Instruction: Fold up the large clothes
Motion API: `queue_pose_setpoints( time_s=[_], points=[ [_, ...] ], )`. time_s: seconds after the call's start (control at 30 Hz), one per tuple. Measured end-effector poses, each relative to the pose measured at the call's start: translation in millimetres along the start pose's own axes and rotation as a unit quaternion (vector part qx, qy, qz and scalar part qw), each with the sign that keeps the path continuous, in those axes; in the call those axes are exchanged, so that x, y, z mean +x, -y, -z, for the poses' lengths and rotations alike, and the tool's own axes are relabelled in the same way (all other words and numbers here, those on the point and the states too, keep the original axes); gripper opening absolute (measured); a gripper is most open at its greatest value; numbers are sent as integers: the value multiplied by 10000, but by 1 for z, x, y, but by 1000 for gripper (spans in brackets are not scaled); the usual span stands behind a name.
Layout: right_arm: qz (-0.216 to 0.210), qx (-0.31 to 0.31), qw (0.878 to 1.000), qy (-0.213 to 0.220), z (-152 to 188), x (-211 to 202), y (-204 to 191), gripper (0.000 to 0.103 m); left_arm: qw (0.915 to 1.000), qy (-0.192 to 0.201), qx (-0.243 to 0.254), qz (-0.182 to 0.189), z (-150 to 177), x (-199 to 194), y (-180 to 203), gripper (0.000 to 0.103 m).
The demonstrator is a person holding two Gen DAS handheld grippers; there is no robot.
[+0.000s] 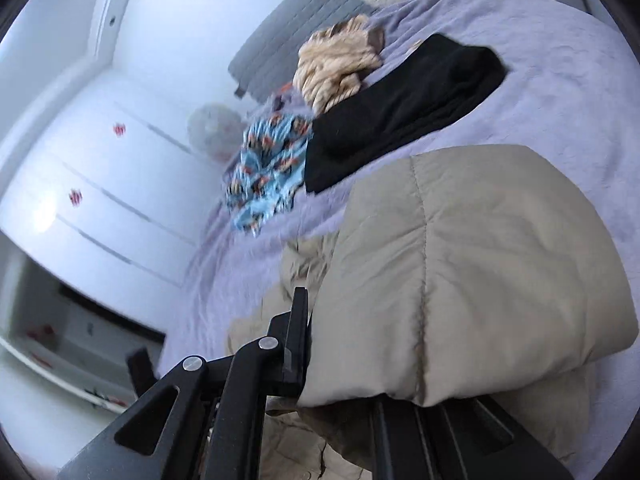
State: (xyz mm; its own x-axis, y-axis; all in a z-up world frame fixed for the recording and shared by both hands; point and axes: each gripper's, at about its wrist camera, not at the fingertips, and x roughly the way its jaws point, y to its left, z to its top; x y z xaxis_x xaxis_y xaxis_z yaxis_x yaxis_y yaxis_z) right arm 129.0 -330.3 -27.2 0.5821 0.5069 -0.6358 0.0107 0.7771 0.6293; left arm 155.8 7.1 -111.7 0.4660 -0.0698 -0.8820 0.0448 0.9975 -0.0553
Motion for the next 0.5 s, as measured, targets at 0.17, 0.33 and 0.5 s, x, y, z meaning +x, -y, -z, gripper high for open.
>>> queue_pose_setpoints(
  time_s=[0.17, 0.33, 0.5],
  points=[
    [873, -485, 9889, -1098, 71, 97, -16, 9, 9997, -160, -163, 57, 11, 13, -29, 103],
    [1091, 48, 9853, -1312, 93, 124, 23, 9, 9991, -280, -204, 258, 20, 24, -29, 103],
    [888, 362, 9863, -1340, 80, 90, 19, 65, 9975, -287, -251, 600, 16, 24, -23, 103]
  ],
)
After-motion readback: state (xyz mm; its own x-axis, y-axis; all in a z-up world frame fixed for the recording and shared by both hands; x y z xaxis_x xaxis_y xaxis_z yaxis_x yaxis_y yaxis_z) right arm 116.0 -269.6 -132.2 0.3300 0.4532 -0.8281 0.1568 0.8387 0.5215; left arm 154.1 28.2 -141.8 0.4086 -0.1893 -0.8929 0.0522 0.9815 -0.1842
